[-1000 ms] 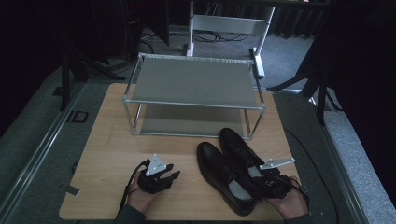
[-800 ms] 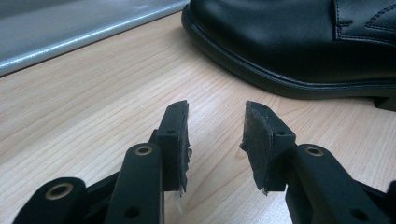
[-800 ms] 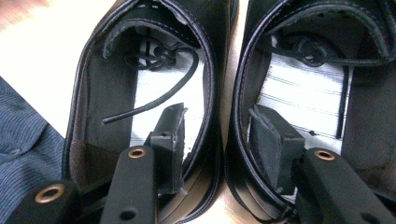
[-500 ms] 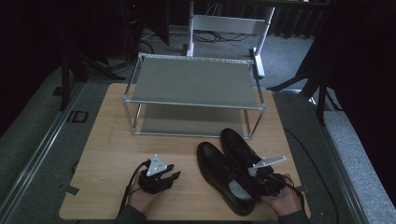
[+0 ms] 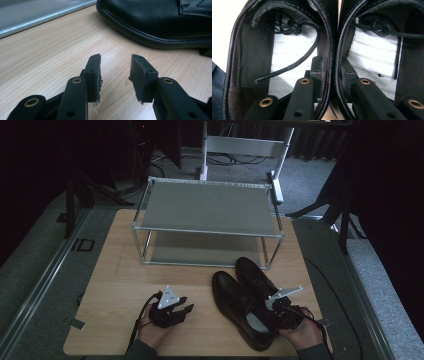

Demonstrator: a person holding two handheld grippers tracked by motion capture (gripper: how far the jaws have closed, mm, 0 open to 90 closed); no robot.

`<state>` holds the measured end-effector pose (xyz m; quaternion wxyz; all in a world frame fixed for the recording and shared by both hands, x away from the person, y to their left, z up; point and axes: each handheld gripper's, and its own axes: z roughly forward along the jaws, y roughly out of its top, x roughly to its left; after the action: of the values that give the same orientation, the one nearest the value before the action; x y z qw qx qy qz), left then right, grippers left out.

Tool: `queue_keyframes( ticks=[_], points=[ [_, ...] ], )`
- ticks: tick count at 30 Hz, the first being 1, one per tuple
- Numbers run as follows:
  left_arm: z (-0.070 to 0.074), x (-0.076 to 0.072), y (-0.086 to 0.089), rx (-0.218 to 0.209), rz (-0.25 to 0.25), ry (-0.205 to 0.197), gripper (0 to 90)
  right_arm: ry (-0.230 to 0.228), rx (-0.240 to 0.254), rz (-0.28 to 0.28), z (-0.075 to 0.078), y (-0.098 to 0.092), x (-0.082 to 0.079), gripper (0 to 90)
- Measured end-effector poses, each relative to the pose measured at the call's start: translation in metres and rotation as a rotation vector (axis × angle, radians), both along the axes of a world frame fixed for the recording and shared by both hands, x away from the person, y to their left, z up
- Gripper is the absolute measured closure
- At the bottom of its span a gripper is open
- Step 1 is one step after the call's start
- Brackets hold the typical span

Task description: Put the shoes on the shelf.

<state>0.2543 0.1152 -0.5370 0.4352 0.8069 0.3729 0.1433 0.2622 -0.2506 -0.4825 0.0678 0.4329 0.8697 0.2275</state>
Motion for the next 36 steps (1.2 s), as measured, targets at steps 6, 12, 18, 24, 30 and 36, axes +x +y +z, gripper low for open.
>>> queue_keyframes(
  ticks=[6,12,18,24,30,36],
  points=[
    [0.0,0.0,0.0,0.0,0.0,-0.001,61.5,0.018,0.013,-0.017,0.0,-0.002,0.003,79.5],
    [0.0,0.0,-0.001,0.002,-0.001,0.001,61.6,0.023,0.035,-0.033,-0.001,-0.005,0.003,79.5],
    [-0.001,0.0,0.0,0.003,0.0,0.001,61.6,-0.001,0.038,-0.039,-0.001,-0.003,0.001,80.1],
    [0.0,0.0,0.002,0.0,0.008,-0.001,61.6,-0.037,0.059,-0.051,-0.002,-0.004,-0.003,80.9],
    [0.001,0.0,0.002,-0.003,0.01,-0.004,61.6,-0.067,0.07,-0.068,-0.003,-0.004,-0.006,81.3],
    [0.0,0.001,0.003,-0.001,0.01,-0.002,61.6,-0.115,0.073,-0.075,-0.004,-0.002,-0.012,81.8]
  ],
)
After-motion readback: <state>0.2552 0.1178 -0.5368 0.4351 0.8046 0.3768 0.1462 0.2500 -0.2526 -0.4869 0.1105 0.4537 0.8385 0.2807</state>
